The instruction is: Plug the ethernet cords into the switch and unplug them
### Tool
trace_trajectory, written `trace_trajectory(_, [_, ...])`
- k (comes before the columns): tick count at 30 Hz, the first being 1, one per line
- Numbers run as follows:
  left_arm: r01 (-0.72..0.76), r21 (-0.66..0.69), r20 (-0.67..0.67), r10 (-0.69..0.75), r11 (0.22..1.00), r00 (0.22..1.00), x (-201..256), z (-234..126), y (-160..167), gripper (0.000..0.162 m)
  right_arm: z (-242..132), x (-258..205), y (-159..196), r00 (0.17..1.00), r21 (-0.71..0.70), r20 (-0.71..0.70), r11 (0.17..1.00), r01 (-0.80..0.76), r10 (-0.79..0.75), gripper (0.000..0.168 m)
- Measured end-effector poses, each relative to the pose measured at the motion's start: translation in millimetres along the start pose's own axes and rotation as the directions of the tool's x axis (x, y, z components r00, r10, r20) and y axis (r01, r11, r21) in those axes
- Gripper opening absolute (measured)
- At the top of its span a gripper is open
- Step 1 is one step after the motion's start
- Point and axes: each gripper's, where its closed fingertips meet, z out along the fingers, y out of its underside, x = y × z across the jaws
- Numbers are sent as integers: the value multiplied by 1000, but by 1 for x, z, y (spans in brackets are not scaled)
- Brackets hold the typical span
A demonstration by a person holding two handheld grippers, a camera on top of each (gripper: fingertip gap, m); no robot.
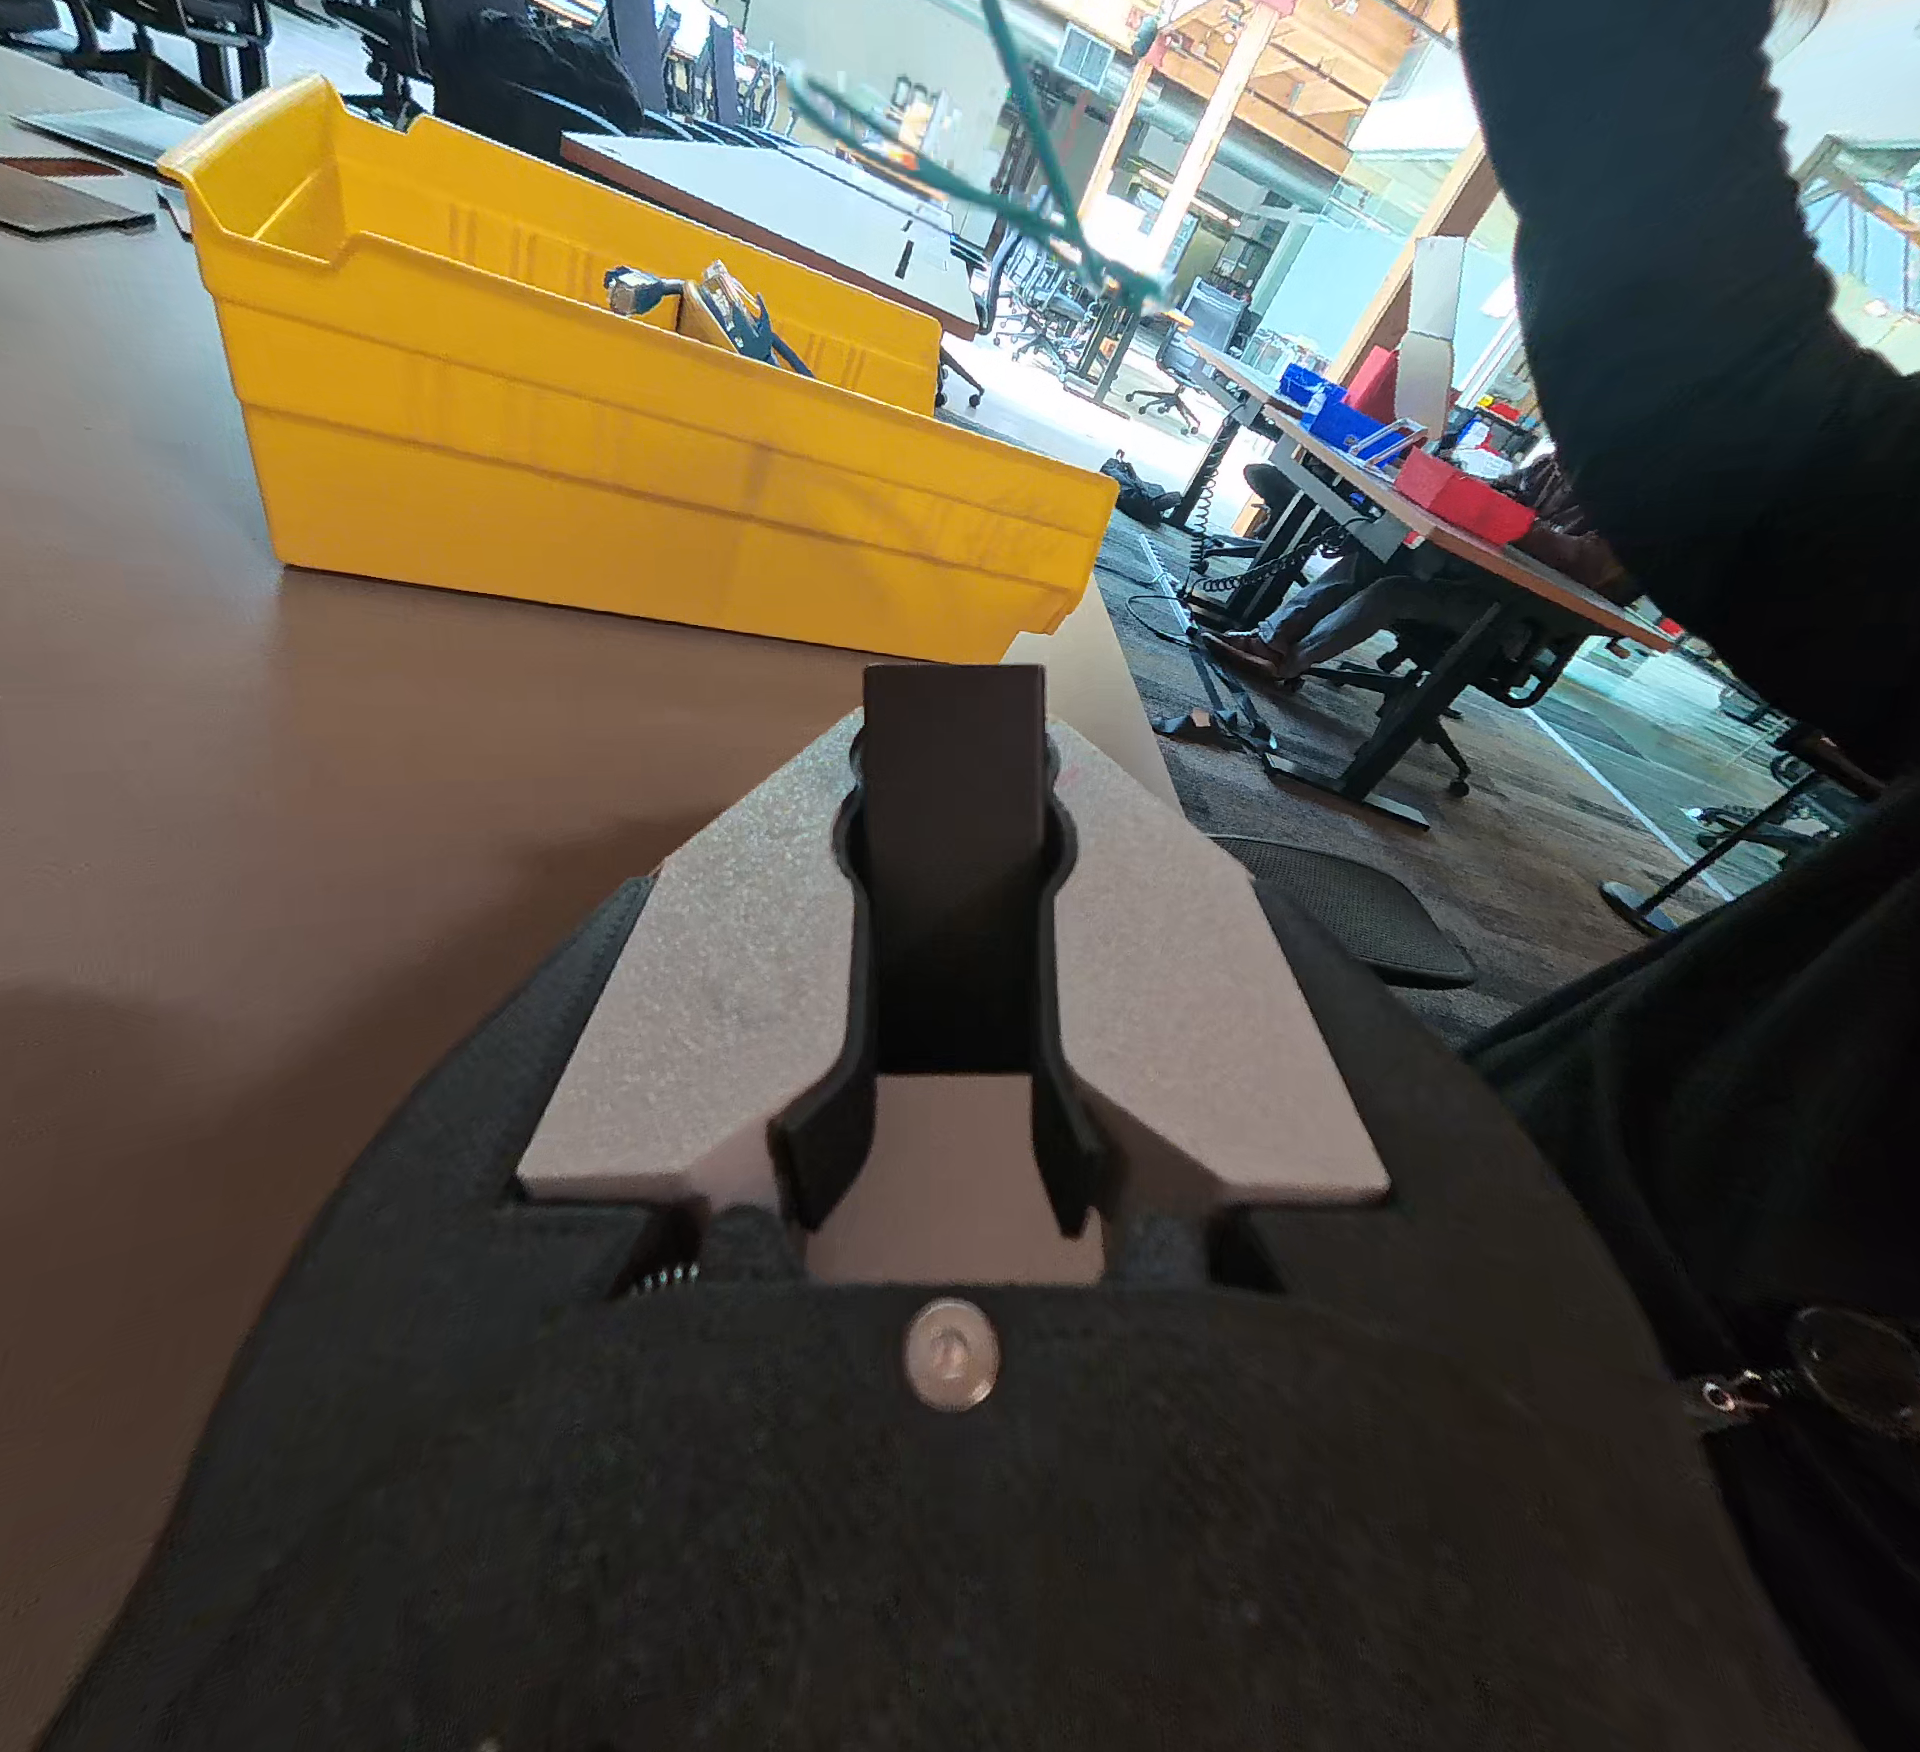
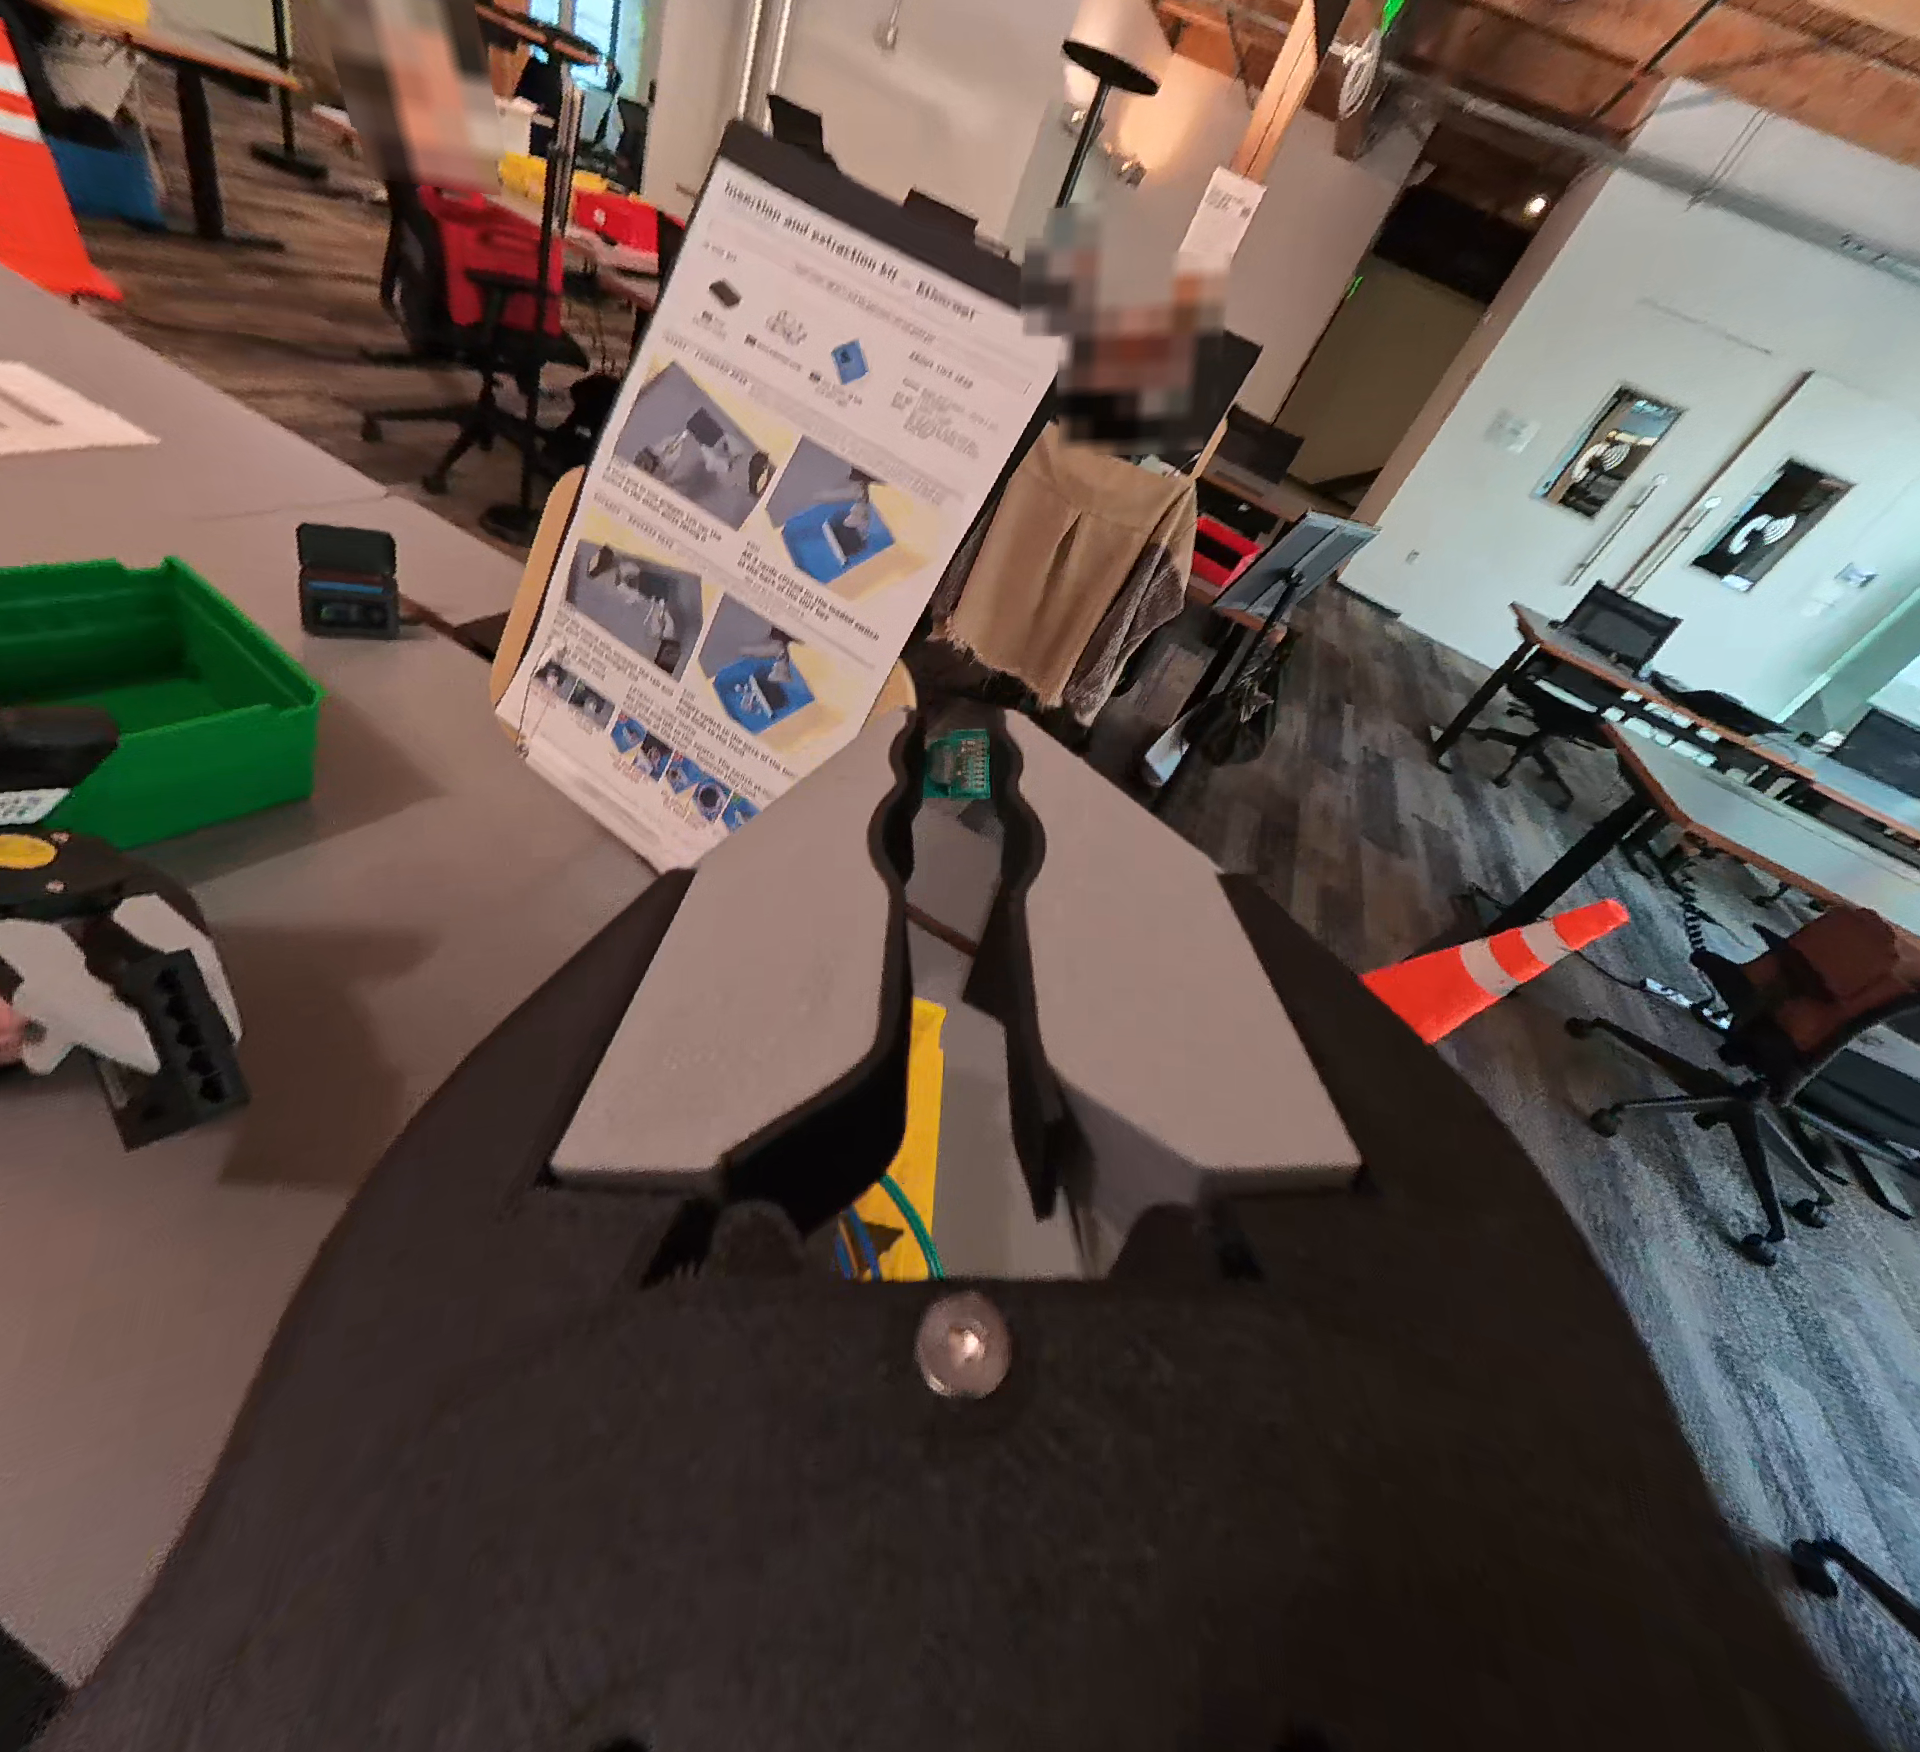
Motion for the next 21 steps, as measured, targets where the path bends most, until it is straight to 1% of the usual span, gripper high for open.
trace_trajectory(3, [1,8,0,-1,1000,1000,0,-1,-1,25,9,-6,17,1000,-48,25,999,-9,10,9])
trace_trajectory(6, [0,11,3,0,1000,1000,0,-2,-1,25,16,-11,27,999,-71,37,997,-11,13,9])
trace_trajectory(10, [0,13,7,0,1000,1000,-1,-2,-2,25,22,-15,32,999,-86,49,996,-6,10,9])
trace_trajectory(17, [-2,15,7,2,1000,1000,-1,-2,-3,25,24,-14,30,999,-74,41,997,4,-1,9])
trace_trajectory(21, [-2,17,5,2,1000,1000,-1,-3,-3,25,28,-24,42,994,-80,100,995,56,-48,9])
